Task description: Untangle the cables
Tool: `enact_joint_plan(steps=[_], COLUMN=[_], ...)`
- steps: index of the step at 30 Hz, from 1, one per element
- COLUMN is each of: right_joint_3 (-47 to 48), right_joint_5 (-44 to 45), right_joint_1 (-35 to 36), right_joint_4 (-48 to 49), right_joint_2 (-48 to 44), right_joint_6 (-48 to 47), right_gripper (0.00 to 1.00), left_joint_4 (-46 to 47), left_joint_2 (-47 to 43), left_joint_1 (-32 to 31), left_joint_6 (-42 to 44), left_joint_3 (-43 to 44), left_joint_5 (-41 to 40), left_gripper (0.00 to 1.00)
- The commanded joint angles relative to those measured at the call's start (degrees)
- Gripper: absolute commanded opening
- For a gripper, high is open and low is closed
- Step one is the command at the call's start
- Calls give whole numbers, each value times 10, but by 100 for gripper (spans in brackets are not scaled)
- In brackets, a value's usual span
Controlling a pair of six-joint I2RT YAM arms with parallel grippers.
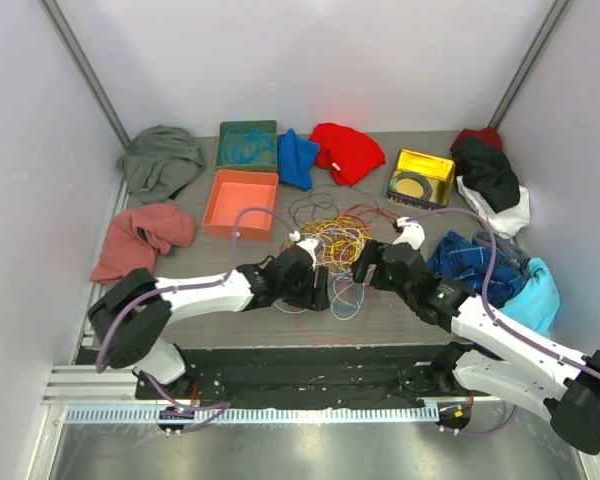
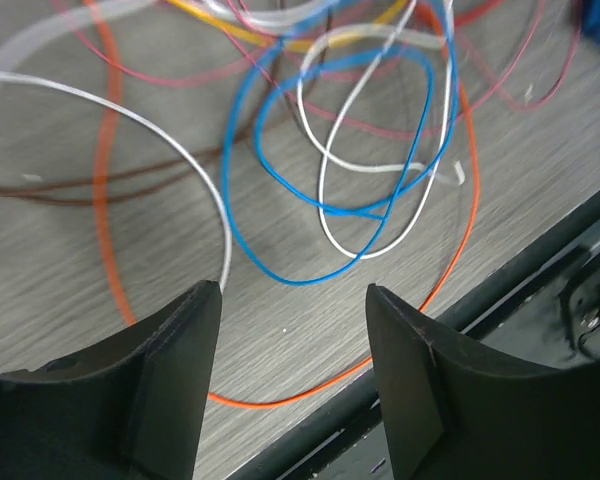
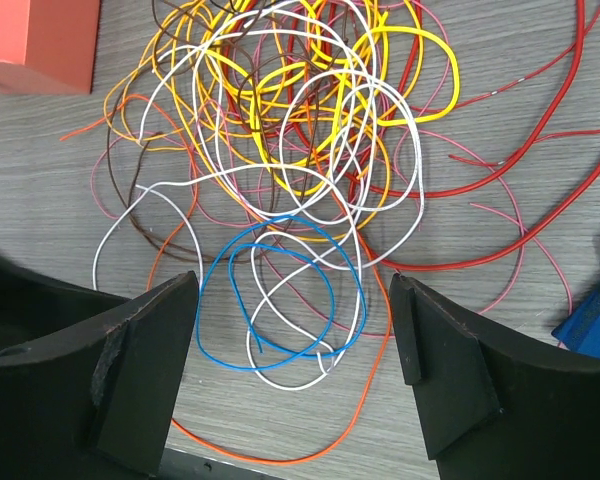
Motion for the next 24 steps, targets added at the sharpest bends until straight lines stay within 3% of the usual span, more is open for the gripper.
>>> enact_joint_plan(steps=[1, 11, 18, 24], right_joint_3=[10, -15, -20, -21], right_joint_5=[8, 10, 22, 23], right_joint_1=[-1, -1, -1, -1], right_joint_4=[5, -30, -46, -47], right_joint_2=[-21, -87, -116, -114], right_joint_6=[6, 6, 5, 5], right_gripper=[85, 86, 86, 86], left_joint_4=[54, 125, 118, 112], left_joint_2=[55, 110, 134, 148], left_joint_1=[-4, -8, -8, -8], left_joint_6=[-3, -70, -76, -78], left_joint_3=[41, 29, 39, 41], left_joint_5=[90, 105, 94, 81], left_gripper=[63, 64, 55, 64])
